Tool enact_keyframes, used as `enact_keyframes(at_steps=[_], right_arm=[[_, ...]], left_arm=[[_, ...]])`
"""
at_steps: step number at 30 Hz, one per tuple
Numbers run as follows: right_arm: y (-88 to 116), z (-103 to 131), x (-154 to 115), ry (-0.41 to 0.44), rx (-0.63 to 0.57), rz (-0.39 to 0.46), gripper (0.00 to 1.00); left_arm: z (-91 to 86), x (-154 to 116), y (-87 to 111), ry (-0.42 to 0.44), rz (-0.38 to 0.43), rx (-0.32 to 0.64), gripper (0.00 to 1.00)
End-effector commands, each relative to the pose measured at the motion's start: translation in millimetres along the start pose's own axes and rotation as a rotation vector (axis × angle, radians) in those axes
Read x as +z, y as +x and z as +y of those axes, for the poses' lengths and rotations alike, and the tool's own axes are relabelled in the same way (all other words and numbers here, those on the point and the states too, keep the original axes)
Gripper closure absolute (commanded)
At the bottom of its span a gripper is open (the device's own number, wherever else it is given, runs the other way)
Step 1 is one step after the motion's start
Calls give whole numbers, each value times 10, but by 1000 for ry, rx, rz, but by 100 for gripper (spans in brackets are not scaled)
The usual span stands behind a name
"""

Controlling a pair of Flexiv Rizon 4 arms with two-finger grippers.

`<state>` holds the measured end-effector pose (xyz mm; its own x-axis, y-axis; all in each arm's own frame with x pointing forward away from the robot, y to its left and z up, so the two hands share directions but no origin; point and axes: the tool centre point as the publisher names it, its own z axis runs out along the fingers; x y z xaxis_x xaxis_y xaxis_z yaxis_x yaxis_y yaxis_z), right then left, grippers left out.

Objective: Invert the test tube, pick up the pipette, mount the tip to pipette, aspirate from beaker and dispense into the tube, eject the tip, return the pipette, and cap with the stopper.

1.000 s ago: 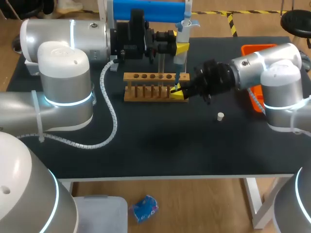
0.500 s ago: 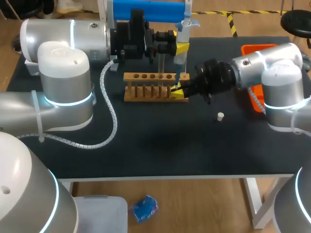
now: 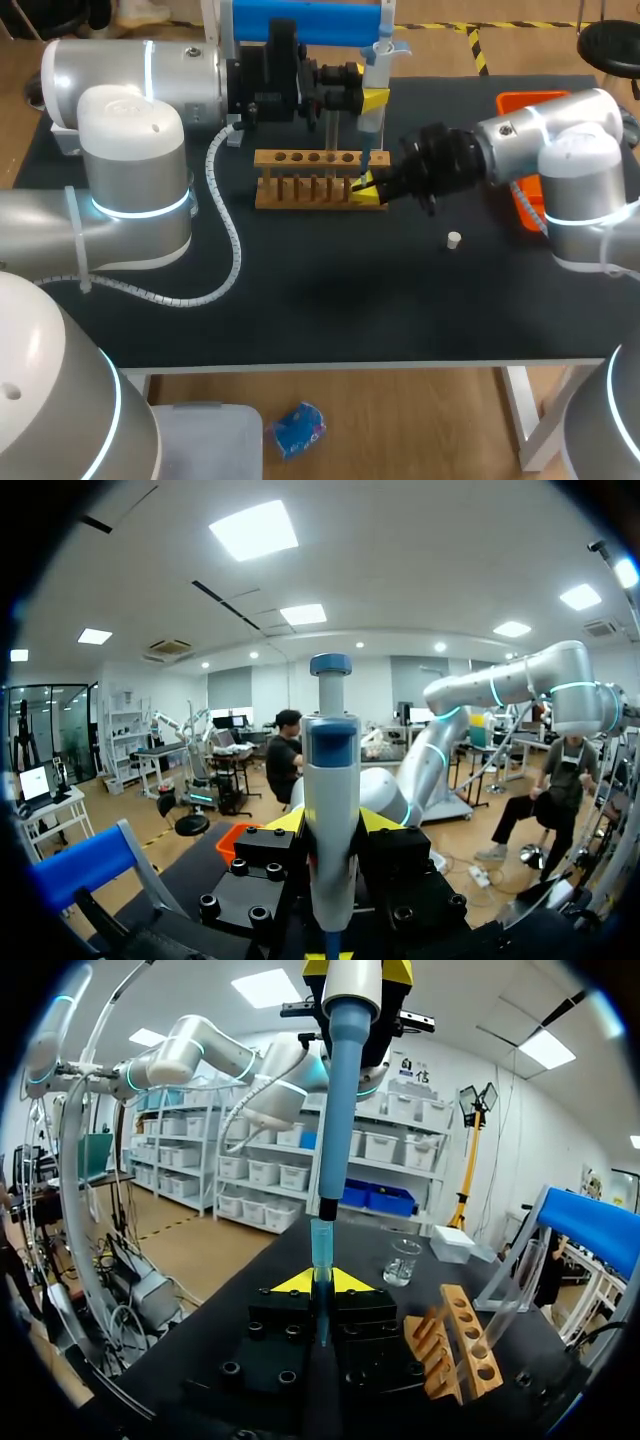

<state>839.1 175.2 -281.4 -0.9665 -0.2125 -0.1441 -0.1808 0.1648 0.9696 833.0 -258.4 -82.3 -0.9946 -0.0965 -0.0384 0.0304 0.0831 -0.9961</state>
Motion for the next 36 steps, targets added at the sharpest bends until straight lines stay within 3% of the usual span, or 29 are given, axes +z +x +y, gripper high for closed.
enact_keyframes(at_steps=[1,36], right_arm=[[3,39,-15,1,-3,-1,100],[44,34,-24,7,4,0,100]], left_arm=[[4,7,-3,1,-1,0,100],[4,7,-3,1,-1,0,100]])
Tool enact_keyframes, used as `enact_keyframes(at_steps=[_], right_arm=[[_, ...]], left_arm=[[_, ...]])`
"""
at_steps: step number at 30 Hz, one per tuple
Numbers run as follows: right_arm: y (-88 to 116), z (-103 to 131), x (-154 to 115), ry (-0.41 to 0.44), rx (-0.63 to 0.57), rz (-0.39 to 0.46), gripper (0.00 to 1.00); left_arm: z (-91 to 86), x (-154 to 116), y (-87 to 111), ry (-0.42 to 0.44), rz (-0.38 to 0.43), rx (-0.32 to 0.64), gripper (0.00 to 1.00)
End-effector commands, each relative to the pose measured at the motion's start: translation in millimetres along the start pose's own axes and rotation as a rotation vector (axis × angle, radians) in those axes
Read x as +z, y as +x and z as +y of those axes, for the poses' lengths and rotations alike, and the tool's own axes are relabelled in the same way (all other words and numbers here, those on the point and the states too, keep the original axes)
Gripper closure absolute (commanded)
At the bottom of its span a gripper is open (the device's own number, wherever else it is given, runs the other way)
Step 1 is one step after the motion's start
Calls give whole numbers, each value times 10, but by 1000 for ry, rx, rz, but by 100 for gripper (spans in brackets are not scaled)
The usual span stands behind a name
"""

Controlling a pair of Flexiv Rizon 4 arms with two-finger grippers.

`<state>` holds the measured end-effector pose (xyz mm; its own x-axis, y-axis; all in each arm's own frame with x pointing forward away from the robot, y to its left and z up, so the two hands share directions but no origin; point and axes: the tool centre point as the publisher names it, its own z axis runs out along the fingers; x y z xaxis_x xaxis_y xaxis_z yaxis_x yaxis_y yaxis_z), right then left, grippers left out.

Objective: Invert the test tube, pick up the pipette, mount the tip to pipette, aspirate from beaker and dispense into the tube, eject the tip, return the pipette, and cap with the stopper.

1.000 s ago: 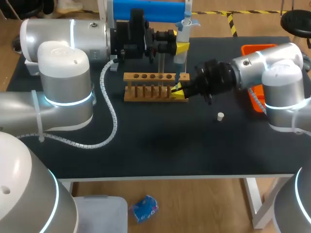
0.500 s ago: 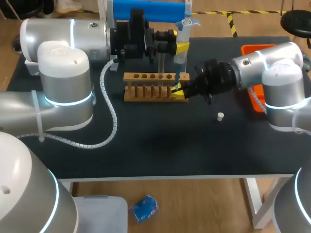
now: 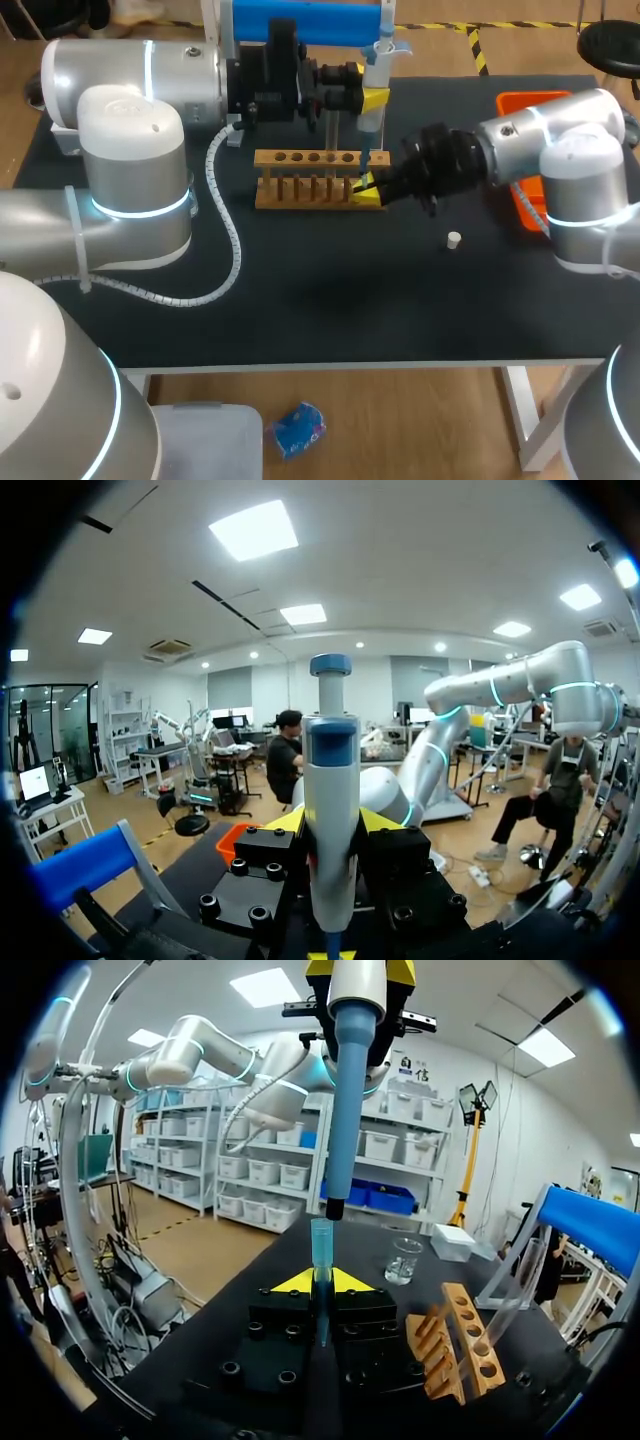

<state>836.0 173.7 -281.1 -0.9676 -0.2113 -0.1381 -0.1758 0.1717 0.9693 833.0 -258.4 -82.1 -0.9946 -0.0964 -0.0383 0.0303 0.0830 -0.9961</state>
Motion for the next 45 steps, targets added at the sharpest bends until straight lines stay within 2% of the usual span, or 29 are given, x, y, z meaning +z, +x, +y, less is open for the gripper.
enact_keyframes(at_steps=[1,11,22,32,45], right_arm=[[12,31,-14,1,-2,1,100],[21,41,8,5,-2,11,100],[-17,-58,26,12,21,8,100],[-76,14,84,1,7,10,100],[-23,-1,14,0,5,-2,100]], left_arm=[[7,7,-3,1,-1,1,100],[7,7,-3,1,-1,1,100],[7,7,-3,1,-1,1,100],[7,7,-3,1,-1,1,100],[7,7,-3,1,-1,1,100]])
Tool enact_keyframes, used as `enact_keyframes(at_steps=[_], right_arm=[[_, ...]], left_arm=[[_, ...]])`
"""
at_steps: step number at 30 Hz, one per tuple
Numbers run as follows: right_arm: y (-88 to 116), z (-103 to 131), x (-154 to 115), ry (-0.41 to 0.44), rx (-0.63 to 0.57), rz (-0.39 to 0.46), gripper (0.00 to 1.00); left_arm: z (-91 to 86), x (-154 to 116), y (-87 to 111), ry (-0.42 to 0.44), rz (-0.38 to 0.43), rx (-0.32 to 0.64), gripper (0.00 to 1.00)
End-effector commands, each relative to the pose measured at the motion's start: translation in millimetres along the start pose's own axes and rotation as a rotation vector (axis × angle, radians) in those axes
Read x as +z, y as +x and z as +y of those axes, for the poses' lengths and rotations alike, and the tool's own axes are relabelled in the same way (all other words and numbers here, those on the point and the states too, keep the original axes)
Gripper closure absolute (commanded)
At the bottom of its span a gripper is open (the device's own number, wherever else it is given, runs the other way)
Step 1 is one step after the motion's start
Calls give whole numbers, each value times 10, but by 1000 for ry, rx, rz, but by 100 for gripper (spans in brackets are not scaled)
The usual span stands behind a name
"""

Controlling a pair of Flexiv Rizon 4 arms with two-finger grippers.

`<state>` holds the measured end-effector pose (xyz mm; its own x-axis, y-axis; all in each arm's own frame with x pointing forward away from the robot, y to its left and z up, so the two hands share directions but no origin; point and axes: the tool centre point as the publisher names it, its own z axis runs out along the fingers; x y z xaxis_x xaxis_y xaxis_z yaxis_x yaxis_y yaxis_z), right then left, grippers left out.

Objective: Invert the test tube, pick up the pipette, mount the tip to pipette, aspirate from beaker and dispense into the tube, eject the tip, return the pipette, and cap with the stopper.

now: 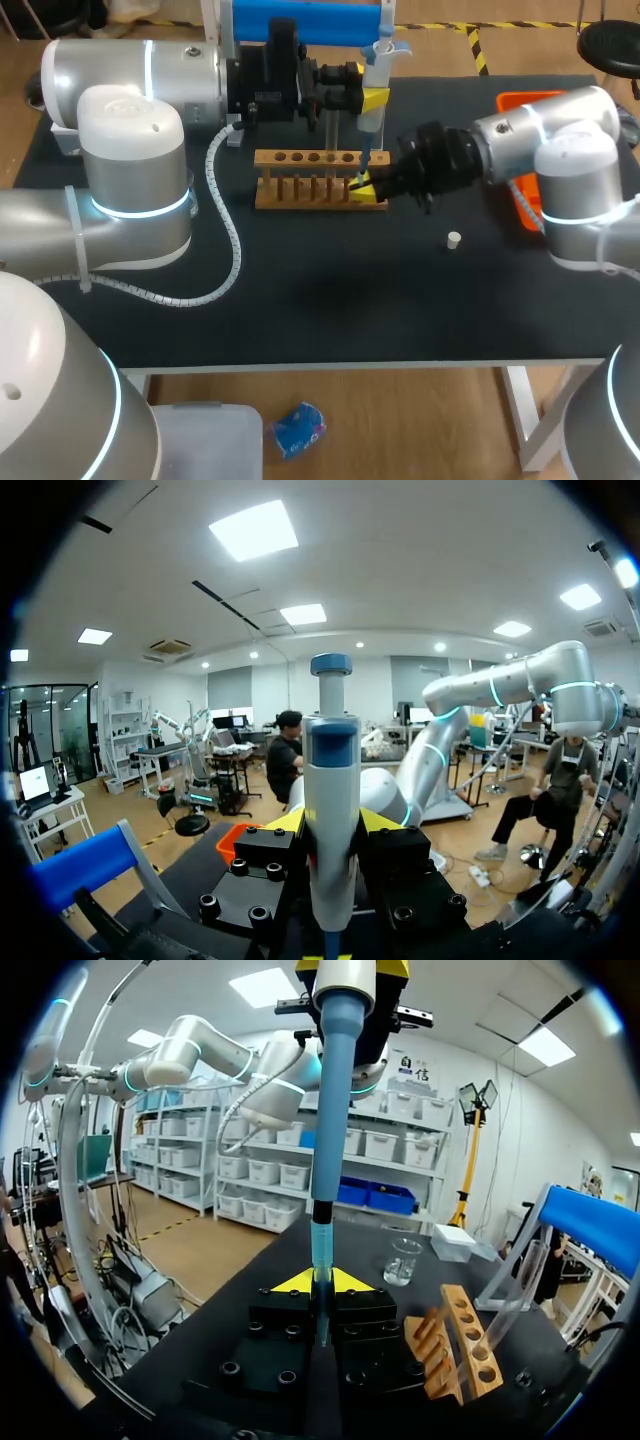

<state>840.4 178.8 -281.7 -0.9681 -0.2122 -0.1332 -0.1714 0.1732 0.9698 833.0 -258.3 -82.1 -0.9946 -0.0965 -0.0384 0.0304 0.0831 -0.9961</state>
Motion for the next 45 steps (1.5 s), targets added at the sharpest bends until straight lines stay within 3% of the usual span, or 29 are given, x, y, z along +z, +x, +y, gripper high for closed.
enact_keyframes(at_steps=[1,45], right_arm=[[29,3,-29,0,1,-4,100],[56,43,-67,10,-12,-5,100]], left_arm=[[6,7,-2,1,-1,1,100],[6,7,-2,1,-1,1,100]])
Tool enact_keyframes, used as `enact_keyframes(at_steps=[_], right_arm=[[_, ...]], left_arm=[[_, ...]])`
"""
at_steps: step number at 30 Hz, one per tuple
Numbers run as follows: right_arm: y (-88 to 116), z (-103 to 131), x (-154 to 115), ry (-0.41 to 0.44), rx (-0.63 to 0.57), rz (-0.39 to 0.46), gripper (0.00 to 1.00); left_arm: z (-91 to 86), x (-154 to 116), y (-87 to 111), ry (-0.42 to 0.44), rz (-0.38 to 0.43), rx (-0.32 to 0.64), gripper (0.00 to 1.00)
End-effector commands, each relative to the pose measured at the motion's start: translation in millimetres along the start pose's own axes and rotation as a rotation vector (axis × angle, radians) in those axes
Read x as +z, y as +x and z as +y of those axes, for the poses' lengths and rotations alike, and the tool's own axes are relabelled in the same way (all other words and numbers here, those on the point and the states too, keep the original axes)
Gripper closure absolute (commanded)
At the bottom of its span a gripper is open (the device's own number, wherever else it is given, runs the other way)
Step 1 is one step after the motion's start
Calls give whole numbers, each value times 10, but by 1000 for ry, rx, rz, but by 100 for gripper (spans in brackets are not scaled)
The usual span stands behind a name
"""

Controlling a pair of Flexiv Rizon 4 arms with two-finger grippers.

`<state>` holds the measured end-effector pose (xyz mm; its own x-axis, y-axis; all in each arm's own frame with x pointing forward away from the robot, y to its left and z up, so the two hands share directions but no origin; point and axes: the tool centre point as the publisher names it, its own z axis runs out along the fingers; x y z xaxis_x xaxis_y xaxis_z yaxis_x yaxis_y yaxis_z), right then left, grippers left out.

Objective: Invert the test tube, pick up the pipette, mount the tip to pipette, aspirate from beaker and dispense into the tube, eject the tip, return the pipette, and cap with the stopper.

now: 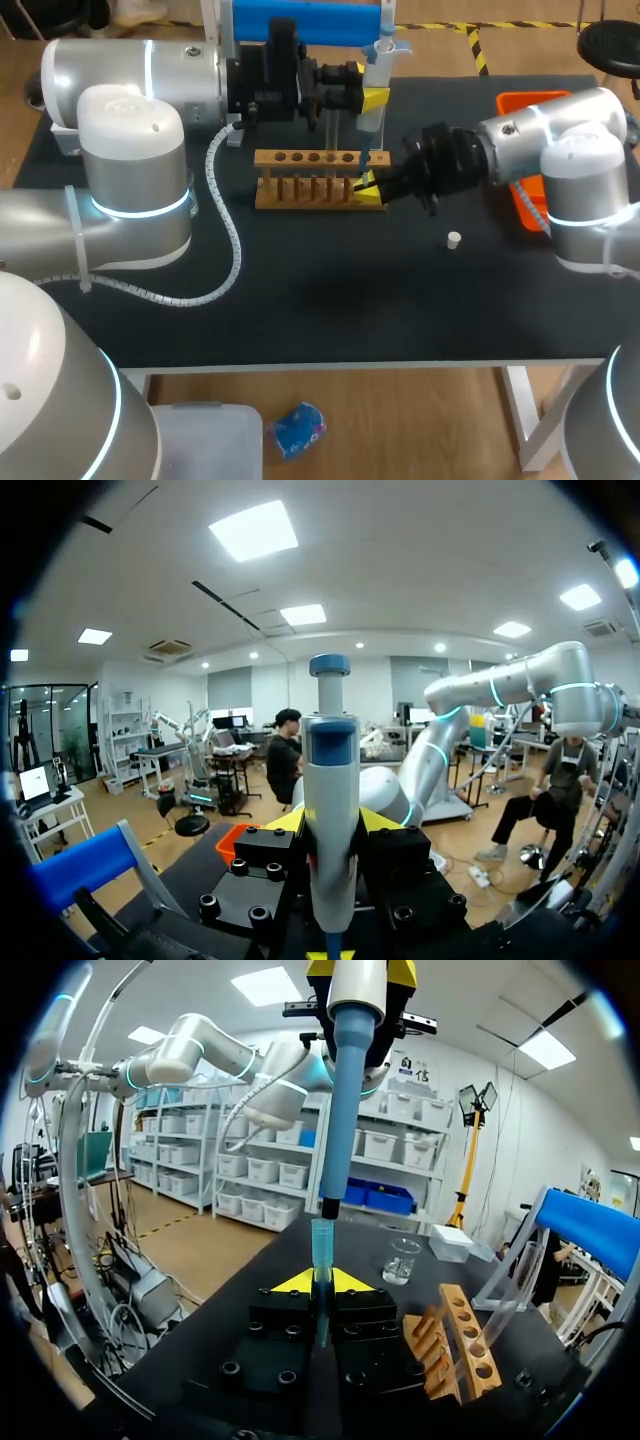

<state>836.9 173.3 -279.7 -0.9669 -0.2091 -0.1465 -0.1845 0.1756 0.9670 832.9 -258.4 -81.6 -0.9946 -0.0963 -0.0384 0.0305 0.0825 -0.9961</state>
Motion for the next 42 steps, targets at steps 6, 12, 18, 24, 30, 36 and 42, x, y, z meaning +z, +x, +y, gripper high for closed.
enact_keyframes(at_steps=[6,12,18,24,30,36,42], right_arm=[[27,25,3,6,1,6,100],[15,4,22,6,12,16,100],[7,1,21,5,16,16,100],[2,30,35,-2,15,19,100],[6,20,47,1,18,23,100],[17,-19,43,5,27,24,100],[11,-41,43,6,33,23,100]], left_arm=[[11,7,-4,0,-1,0,100],[11,7,-4,0,-1,0,100],[11,7,-4,0,-1,0,100],[11,7,-4,0,-1,0,100],[11,7,-4,0,-1,0,100],[11,7,-4,0,-1,0,100],[11,7,-4,0,-1,0,100]])
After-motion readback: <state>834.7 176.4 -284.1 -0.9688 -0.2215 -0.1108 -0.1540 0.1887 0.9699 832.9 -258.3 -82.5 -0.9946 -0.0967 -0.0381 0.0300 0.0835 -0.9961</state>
